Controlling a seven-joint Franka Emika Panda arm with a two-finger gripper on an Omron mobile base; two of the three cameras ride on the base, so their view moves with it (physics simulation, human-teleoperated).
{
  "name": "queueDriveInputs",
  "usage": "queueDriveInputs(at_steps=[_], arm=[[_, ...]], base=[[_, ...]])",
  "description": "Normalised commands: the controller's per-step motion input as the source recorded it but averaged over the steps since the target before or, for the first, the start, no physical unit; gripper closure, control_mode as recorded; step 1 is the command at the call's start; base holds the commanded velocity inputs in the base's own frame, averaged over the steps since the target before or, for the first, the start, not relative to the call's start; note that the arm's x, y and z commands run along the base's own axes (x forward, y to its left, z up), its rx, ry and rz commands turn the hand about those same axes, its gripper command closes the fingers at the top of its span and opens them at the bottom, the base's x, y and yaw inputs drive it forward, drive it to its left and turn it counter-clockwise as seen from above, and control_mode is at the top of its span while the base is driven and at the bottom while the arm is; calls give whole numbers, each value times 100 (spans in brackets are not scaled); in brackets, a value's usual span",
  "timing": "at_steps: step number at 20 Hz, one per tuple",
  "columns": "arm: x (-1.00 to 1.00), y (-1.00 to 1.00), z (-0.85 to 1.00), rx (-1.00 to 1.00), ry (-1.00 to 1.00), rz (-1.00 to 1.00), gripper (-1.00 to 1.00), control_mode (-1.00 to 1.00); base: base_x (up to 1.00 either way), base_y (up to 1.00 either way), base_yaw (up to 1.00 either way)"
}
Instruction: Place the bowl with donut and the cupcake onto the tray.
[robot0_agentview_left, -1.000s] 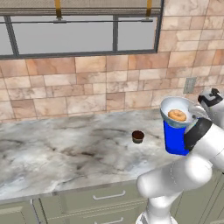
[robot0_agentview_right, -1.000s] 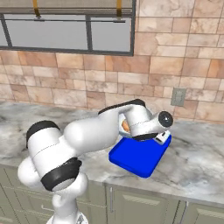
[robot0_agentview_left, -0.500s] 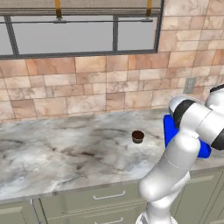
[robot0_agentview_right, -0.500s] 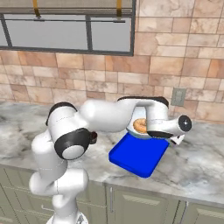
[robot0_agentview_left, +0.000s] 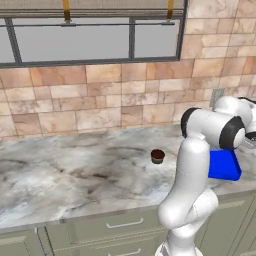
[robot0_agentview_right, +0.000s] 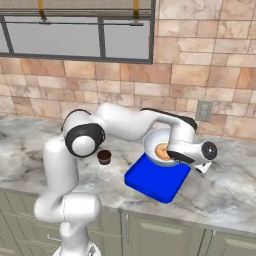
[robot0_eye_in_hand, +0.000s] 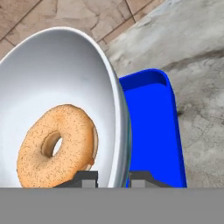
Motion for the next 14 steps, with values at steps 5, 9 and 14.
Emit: queueDriveInputs(at_steps=[5, 9, 14], arm=[[15, 0, -15, 0, 0, 0, -100, -100], [2, 0, 0, 0, 0, 0, -100, -100], [7, 0, -1, 0, 0, 0, -100, -100]], base=[[0, 0, 0], [0, 0, 0], [0, 0, 0]])
